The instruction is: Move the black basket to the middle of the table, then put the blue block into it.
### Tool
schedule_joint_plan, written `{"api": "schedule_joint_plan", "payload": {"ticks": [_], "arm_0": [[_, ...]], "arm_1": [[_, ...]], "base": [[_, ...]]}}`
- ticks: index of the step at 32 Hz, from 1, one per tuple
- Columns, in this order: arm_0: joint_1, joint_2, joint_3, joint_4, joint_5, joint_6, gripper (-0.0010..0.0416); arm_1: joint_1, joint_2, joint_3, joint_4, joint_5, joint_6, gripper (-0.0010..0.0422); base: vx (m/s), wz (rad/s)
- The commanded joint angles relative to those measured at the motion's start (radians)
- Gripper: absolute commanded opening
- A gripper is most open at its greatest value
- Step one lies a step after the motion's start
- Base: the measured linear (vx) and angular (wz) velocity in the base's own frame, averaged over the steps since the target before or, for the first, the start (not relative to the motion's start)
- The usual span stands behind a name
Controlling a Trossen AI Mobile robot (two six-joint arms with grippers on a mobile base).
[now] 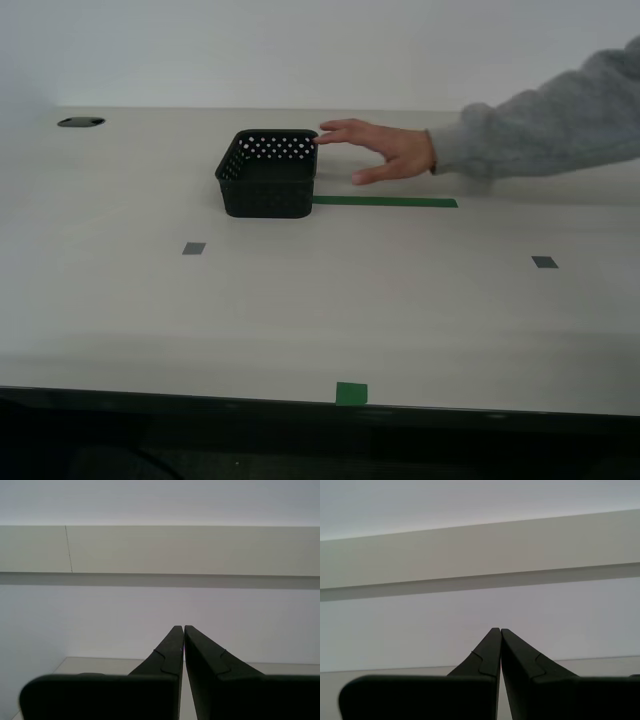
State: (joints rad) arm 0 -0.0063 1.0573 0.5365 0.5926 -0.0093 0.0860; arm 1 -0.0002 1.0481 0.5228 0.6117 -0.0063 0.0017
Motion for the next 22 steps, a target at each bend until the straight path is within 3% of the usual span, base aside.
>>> {"api": "schedule_joint_plan", "payload": {"ticks": [1,22], "arm_0": [[0.0,0.0,0.001,0.005,0.0,0.0,0.0002],[0.0,0.0,0.001,0.005,0.0,0.0,0.0002]], "arm_1": [[0.0,0.0,0.0,0.004,0.0,-0.001,0.0],[0.0,0.0,0.0,0.004,0.0,-0.001,0.0]], "base": [[0.0,0.0],[0.0,0.0]]}}
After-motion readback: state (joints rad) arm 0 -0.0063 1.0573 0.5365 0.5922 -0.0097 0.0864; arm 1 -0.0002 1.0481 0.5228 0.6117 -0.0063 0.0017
